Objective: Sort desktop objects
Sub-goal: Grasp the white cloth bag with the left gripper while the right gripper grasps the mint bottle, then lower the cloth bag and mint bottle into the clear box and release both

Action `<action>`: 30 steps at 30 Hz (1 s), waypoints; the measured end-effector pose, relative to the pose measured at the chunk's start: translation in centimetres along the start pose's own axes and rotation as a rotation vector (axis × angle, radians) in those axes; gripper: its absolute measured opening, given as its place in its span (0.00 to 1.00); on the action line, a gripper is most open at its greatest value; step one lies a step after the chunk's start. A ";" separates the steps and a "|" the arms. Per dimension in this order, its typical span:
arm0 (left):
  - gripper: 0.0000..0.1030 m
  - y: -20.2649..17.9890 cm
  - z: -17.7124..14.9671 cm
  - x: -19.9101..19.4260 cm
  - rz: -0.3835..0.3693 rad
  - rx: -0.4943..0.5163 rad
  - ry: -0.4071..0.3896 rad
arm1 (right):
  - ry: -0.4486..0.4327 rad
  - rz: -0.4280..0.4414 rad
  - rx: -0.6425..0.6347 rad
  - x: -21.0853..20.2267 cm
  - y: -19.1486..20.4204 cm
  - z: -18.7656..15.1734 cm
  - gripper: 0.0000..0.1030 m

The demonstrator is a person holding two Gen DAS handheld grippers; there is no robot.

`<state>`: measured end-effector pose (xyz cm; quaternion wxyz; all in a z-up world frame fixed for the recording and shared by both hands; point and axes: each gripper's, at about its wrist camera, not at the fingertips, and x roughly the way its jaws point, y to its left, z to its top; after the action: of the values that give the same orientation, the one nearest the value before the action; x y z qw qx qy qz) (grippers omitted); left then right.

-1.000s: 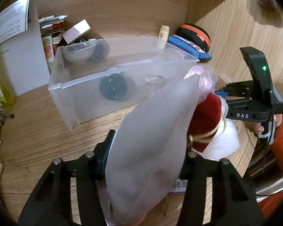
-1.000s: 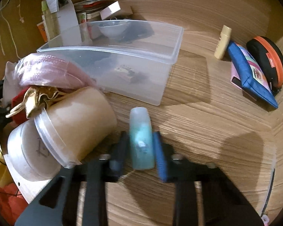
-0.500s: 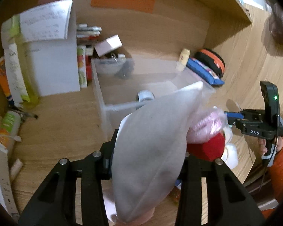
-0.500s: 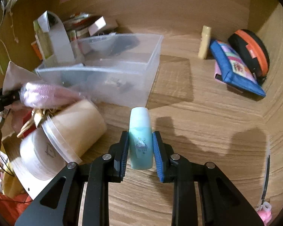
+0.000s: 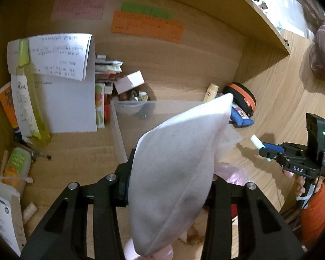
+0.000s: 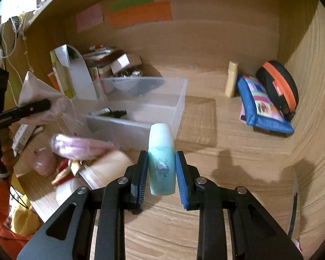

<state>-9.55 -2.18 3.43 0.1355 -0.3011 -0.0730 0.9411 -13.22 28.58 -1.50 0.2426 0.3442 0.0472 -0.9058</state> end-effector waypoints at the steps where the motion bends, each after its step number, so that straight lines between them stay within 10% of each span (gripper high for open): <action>1: 0.40 0.0 0.3 0.1 -0.002 -0.002 -0.004 | -0.006 0.004 -0.002 -0.1 0.1 0.2 0.22; 16: 0.40 0.3 4.0 2.9 -0.001 -0.014 -0.005 | -0.041 0.082 -0.038 2.1 1.8 3.7 0.22; 30: 0.40 2.3 4.9 10.3 -0.015 -0.054 0.150 | 0.038 0.130 -0.017 9.3 0.7 7.1 0.22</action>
<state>-20.95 -1.52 1.22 0.1395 -0.3736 -0.0904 0.9126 -23.20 22.36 -2.07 0.3030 0.3617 0.0372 -0.8809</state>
